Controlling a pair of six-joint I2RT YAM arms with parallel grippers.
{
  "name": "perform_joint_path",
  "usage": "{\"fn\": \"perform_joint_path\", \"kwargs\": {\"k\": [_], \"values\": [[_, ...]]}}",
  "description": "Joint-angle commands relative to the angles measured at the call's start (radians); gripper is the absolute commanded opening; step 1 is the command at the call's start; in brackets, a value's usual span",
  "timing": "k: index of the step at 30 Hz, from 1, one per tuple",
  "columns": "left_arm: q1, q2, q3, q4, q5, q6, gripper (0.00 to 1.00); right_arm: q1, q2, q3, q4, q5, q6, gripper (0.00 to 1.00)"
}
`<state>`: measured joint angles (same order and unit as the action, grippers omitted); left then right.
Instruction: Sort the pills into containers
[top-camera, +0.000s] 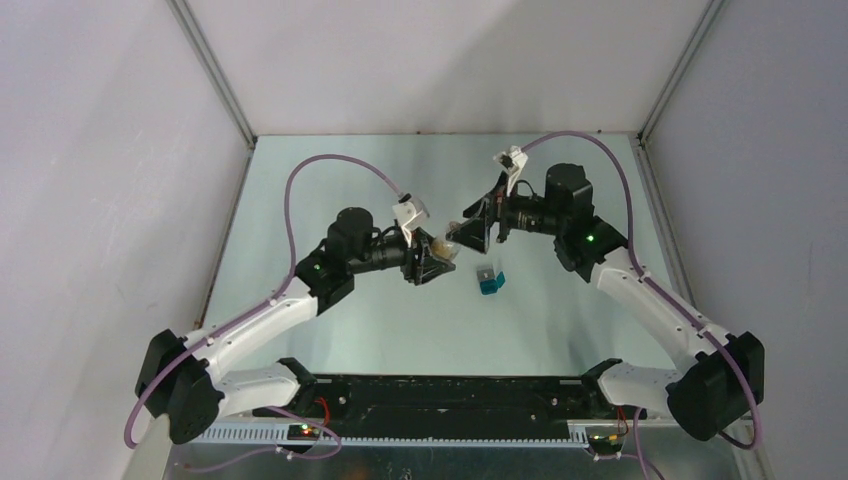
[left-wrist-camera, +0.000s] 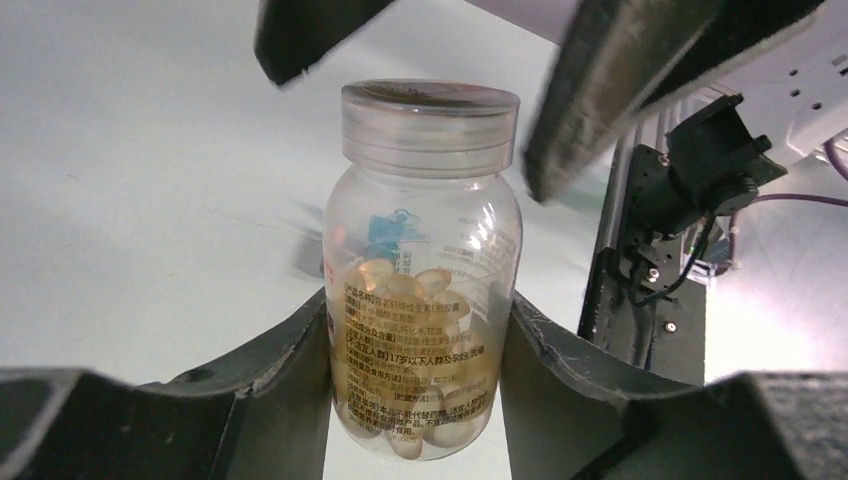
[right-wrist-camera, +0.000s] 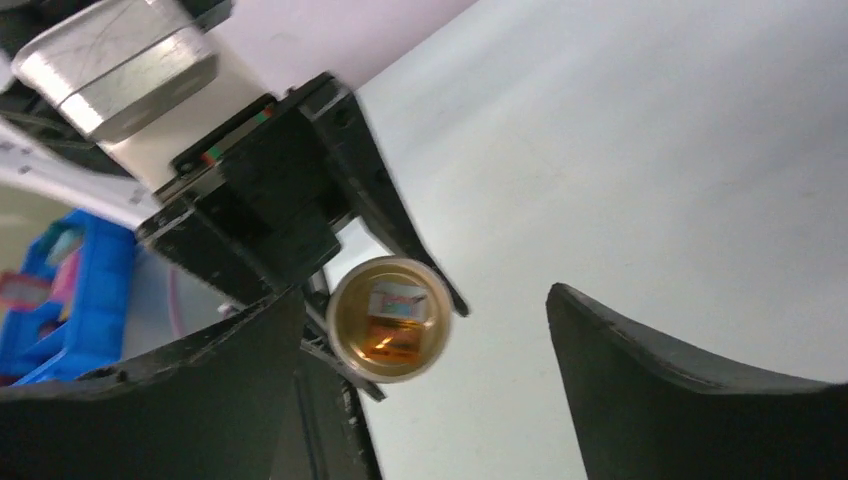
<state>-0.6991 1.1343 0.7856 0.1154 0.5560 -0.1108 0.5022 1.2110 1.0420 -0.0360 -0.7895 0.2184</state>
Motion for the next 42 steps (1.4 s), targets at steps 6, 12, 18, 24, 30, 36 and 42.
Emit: {"fn": "perform_joint_path", "kwargs": {"k": [6,12,18,24,30,36,42], "values": [[-0.004,-0.059,-0.024,0.096,-0.214,0.064,0.0,0.253,-0.087,0.037,0.048,0.769,0.342,0.93],[-0.006,-0.069,-0.031,0.109,-0.273,0.043,0.0,0.413,-0.043,0.051,-0.034,1.145,0.462,0.72],[-0.008,-0.068,-0.039,0.112,-0.278,0.026,0.0,0.454,-0.02,0.051,-0.03,1.253,0.484,0.44],[-0.007,-0.062,-0.037,0.109,-0.264,0.012,0.0,0.444,-0.021,0.045,-0.001,1.2,0.434,0.01],[-0.006,-0.069,-0.033,0.099,-0.211,0.01,0.0,0.28,-0.076,-0.076,0.2,0.608,0.102,0.0],[-0.005,-0.047,-0.021,0.105,-0.142,0.027,0.0,0.013,-0.063,-0.091,0.168,-0.035,-0.055,0.0],[-0.006,-0.028,-0.012,0.098,-0.147,0.062,0.0,-0.023,-0.091,-0.074,0.108,0.155,-0.008,0.94]]}}
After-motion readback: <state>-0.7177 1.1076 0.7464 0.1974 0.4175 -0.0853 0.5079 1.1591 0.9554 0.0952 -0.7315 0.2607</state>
